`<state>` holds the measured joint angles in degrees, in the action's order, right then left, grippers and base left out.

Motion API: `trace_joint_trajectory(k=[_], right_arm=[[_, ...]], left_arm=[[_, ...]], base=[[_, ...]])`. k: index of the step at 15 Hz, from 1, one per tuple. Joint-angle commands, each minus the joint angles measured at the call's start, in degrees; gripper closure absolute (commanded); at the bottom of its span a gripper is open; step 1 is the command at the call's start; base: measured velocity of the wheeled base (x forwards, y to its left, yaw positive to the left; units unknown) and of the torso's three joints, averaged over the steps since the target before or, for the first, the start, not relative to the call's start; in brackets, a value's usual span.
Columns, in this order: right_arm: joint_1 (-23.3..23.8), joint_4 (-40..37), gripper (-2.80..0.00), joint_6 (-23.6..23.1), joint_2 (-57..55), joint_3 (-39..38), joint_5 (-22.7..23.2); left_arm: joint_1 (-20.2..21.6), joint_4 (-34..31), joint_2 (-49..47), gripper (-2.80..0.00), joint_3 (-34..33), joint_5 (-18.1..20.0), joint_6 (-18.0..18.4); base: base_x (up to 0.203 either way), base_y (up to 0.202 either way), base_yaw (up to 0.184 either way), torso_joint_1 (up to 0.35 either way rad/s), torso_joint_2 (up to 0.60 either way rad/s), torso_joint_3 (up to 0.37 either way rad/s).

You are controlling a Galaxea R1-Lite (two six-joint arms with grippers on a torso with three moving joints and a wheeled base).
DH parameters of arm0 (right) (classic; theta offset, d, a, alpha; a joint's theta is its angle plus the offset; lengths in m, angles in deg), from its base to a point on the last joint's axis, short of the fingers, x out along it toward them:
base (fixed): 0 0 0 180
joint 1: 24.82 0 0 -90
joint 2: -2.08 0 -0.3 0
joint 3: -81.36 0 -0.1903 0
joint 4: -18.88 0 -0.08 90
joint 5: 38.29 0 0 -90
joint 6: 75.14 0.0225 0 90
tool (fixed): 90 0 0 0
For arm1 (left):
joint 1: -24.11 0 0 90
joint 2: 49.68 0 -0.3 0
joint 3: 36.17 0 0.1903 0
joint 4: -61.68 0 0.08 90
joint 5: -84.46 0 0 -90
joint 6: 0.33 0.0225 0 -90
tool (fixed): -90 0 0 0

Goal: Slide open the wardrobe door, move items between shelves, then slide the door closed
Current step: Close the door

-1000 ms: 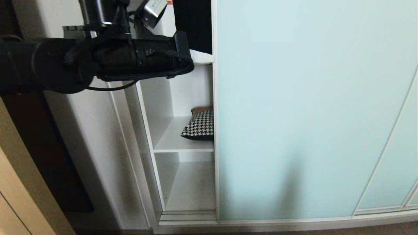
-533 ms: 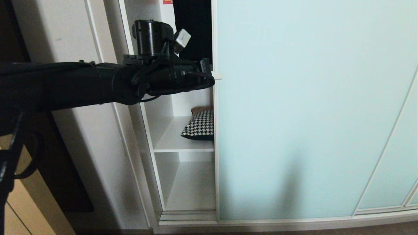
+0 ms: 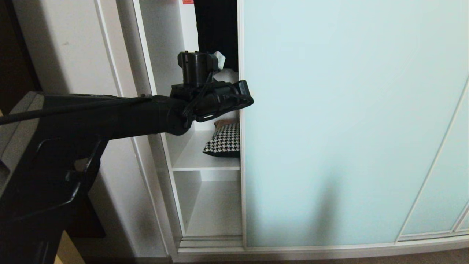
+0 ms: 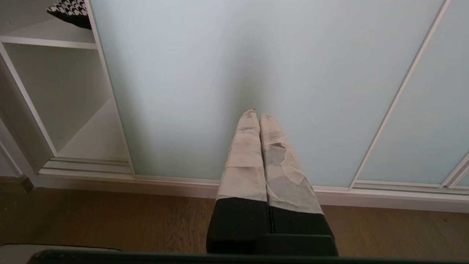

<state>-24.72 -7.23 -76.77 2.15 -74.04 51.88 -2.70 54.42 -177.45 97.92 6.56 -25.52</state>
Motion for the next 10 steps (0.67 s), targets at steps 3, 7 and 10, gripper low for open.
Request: trace_joint_trajectory(k=[3,7,10], right_arm=[[-0.01,0.02,0.0,-0.05,-0.07,0.0,0.01],[-0.01,-0.04,0.0,-0.05,-0.07,0.0,0.01],[-0.01,-0.05,0.0,-0.05,-0.07,0.0,0.01]], left_arm=[[-0.14,2.72,-3.04,0.0,0.02,0.16,-0.13],[-0.1,7.12,-6.96,0.0,0.02,-1.89,-0.2],[-0.18,9.03,-9.49,0.0,0.02,-1.79,-0.21]], base=[[0.0,0.0,0.0,0.0,0.0,0.0],[0.0,0.0,0.0,0.0,0.0,0.0],[0.0,0.0,0.0,0.0,0.0,0.0]])
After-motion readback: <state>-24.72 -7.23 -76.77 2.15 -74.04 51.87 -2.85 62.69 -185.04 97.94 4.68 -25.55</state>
